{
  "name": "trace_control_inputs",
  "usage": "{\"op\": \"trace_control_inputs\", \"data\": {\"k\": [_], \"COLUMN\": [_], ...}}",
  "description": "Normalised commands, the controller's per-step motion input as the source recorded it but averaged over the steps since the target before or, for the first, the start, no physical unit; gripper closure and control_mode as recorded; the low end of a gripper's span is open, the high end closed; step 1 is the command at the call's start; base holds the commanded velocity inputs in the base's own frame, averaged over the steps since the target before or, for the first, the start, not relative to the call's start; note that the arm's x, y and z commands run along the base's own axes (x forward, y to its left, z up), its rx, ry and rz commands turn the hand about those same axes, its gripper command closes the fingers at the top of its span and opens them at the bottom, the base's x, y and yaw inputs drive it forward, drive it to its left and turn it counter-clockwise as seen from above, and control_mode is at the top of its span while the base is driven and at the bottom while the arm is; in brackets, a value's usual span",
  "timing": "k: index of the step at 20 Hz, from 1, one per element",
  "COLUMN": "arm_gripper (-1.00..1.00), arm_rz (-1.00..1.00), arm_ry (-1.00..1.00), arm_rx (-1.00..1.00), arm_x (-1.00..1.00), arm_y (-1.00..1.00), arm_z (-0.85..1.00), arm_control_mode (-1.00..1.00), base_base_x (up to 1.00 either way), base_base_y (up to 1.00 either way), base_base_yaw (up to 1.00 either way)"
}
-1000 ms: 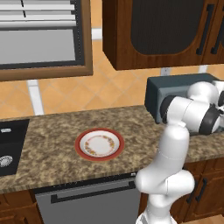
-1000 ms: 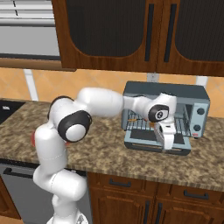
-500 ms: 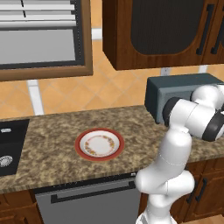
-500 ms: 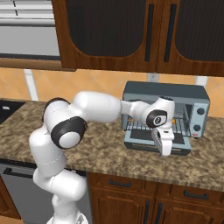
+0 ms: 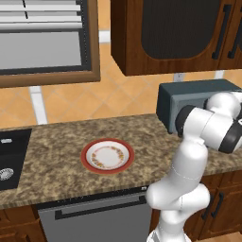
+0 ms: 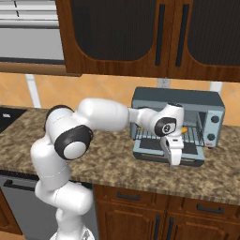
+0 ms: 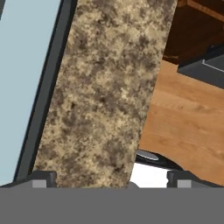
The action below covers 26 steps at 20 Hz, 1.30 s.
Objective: Pick up the kebab skewer and baguette bread, and place them inside the toaster oven. Close the toaster oven door and start by setting the timer.
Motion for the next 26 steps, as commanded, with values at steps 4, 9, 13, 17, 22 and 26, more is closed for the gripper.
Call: {"op": "trace_control_inputs", "data": {"k": [4, 9, 13, 17, 22, 26], "arm_gripper": [-1.0, -1.0, -1.0, -1.0, -1.0, -1.0], "arm_rz": [0.0, 0.0, 0.0, 0.0, 0.0, 0.0], "arm_ry": [0.0, 0.0, 0.0, 0.0, -0.01, -0.01], "arm_rx": [0.0, -0.01, 0.0, 0.0, 0.0, 0.0], "arm_x": [0.29, 0.28, 0.21, 0.57, 0.55, 0.63], "arm_y": [0.0, 0.0, 0.03, 0.12, 0.08, 0.02], "arm_z": [0.0, -0.03, -0.11, -0.01, 0.0, 0.0], "arm_control_mode": [-1.0, -1.0, -1.0, -1.0, -1.0, -1.0], "base_base_x": [0.0, 0.0, 0.0, 0.0, 0.0, 0.0], "base_base_y": [0.0, 0.0, 0.0, 0.0, 0.0, 0.0], "base_base_yaw": [0.0, 0.0, 0.0, 0.0, 0.0, 0.0]}}
